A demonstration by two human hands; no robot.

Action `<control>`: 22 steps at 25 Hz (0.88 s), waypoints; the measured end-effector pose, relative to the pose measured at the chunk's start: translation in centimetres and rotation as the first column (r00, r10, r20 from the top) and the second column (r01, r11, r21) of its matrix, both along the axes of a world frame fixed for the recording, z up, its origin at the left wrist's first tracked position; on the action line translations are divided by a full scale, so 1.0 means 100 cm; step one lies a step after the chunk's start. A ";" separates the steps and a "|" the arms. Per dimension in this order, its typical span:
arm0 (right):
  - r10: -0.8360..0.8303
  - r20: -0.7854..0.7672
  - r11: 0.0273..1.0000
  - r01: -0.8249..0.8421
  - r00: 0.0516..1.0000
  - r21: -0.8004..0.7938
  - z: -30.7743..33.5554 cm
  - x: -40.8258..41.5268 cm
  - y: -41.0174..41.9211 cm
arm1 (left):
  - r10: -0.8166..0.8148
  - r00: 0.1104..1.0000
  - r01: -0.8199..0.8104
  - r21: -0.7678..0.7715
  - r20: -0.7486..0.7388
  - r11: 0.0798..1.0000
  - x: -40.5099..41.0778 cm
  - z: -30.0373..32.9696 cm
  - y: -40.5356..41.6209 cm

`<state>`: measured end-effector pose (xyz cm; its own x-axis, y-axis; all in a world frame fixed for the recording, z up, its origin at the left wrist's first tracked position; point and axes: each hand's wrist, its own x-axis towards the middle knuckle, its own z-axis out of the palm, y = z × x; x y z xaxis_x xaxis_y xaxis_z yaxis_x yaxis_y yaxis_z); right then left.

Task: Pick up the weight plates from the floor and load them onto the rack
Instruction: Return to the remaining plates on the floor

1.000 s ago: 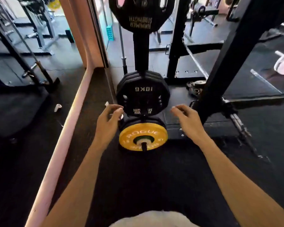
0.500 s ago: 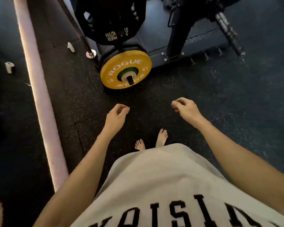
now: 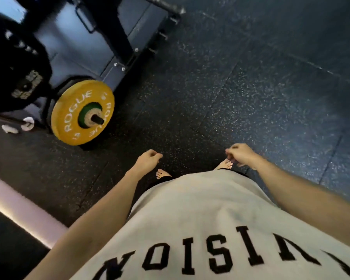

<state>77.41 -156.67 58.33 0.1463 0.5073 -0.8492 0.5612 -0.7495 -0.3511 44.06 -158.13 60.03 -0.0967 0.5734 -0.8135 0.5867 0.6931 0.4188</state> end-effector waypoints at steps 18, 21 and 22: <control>-0.304 -0.044 0.948 0.297 0.952 -0.117 -0.019 0.302 0.146 | -0.483 0.865 0.479 -0.066 -0.135 0.875 0.323 -0.060 0.268; -0.309 -0.011 0.944 0.305 0.951 -0.124 -0.013 0.341 0.224 | -0.487 0.865 0.484 -0.056 -0.125 0.873 0.355 -0.062 0.361; -0.308 0.005 0.945 0.306 0.951 -0.114 -0.007 0.354 0.253 | -0.490 0.863 0.487 -0.054 -0.124 0.872 0.365 -0.057 0.394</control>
